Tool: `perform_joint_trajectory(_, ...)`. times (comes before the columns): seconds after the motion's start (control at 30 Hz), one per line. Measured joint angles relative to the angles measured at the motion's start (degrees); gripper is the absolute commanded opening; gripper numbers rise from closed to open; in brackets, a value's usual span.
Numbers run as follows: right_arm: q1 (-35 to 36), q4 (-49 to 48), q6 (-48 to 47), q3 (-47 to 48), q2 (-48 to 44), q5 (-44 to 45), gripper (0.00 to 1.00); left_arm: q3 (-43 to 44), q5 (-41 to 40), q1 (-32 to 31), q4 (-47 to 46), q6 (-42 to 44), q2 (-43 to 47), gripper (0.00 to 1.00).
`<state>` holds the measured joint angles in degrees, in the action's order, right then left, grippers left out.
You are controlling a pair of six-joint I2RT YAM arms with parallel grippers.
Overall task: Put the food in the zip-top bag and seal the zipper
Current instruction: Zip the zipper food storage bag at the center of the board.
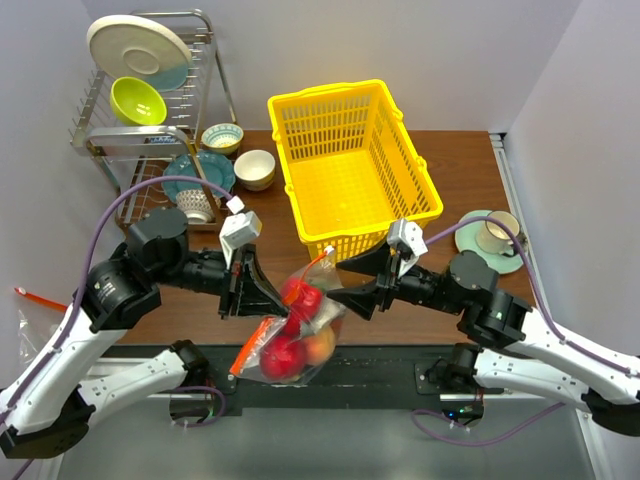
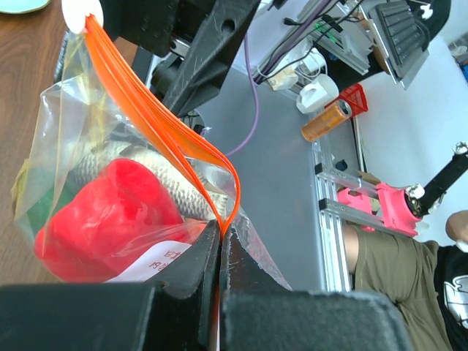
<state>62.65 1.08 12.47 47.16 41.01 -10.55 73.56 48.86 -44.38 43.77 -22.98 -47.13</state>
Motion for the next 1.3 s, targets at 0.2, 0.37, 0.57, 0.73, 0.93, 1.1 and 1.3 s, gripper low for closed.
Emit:
perform_joint_trajectory(0.2,0.0,-0.7,-1.0,3.4,2.5,-1.5,0.7,-0.3,1.4,0.0,-0.2,0.0,0.9,0.0)
perform_joint_trajectory(0.37,-0.1,-0.8,-1.3,6.5,5.8,-3.5,0.7,-0.3,2.5,0.0,-0.7,-0.2,1.5,0.0)
perform_joint_trajectory(0.57,-0.5,-0.9,-1.4,8.7,8.2,-6.4,0.69,-1.3,3.8,0.0,-1.5,-0.4,2.8,0.0)
perform_joint_trajectory(0.73,-1.0,-1.7,-1.4,10.3,9.7,-10.3,0.56,-2.3,4.4,0.0,-2.0,-0.4,3.8,0.0)
perform_joint_trajectory(0.93,-1.3,-2.3,-1.2,12.6,11.5,-15.0,0.0,-3.1,5.0,0.0,-2.5,-0.4,4.7,0.0)
perform_joint_trajectory(1.1,-1.5,-1.8,-0.9,13.3,12.3,-16.1,0.0,-3.2,4.5,0.0,-2.1,-0.3,4.8,0.0)
perform_joint_trajectory(1.3,-1.5,2.7,-0.7,13.2,11.3,-10.1,0.0,-3.2,-4.1,0.0,2.3,2.2,4.7,0.0)
